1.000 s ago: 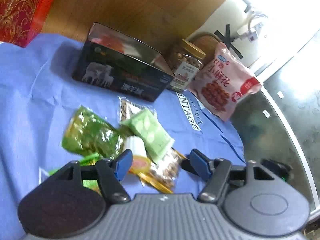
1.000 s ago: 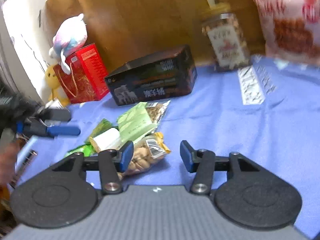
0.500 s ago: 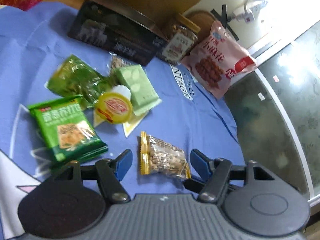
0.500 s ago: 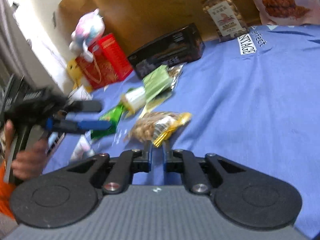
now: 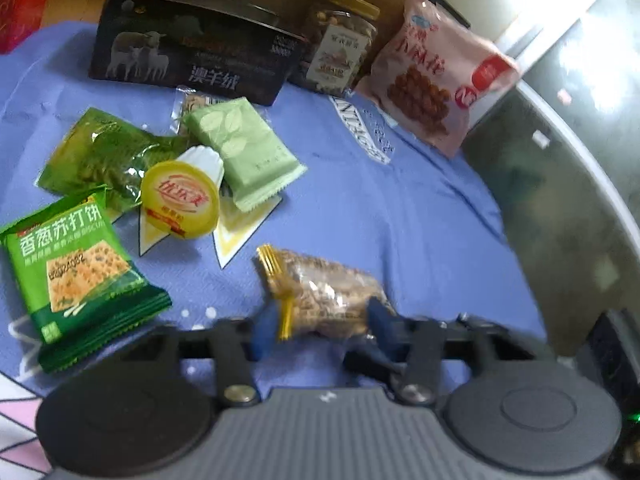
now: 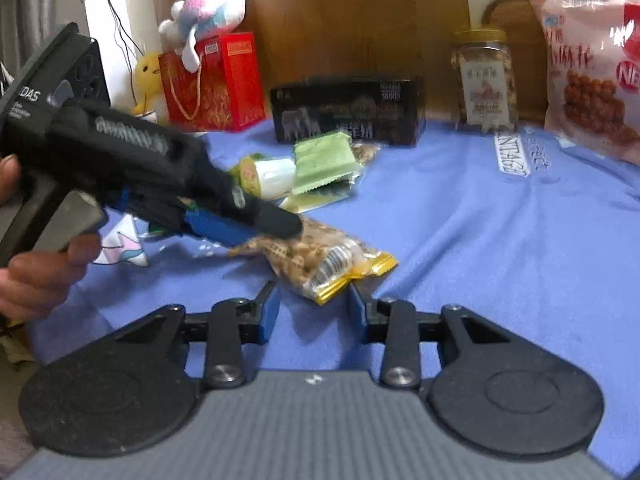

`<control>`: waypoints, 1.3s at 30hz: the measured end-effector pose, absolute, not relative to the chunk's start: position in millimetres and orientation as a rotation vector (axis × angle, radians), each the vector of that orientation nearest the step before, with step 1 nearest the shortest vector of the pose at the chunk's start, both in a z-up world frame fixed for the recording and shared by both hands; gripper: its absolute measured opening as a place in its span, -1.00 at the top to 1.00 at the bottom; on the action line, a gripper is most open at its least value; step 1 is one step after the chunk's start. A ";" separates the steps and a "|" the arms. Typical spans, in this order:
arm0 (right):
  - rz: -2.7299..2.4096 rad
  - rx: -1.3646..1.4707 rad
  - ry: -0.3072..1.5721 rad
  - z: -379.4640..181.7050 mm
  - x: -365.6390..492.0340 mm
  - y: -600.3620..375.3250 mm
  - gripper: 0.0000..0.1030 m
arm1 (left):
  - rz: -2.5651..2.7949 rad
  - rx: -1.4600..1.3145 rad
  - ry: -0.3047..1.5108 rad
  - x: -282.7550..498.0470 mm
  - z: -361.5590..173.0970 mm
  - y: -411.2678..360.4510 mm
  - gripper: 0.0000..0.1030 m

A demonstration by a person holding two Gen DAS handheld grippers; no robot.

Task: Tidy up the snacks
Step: 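Grasp the nut bag with yellow ends with the left gripper, then drop the nut bag into the tin box, then grasp the clear peanut bag with the left gripper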

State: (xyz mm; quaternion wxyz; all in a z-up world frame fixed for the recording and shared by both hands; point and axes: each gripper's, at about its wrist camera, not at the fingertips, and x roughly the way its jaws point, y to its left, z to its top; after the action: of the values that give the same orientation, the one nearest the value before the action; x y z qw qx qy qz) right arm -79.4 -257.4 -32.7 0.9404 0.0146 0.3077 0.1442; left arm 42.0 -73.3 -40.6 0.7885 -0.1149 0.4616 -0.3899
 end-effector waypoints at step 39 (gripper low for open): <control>0.302 0.547 0.708 -45.8 105.5 -328.9 0.36 | -0.694 -0.461 1.024 212.2 -52.2 -49.7 0.08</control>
State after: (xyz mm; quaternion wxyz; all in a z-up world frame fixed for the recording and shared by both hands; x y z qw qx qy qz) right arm 105.5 -328.9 -45.8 0.8906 0.2636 0.3408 0.1455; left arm 212.2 -49.7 -52.2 0.7901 -0.2142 0.4754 -0.3222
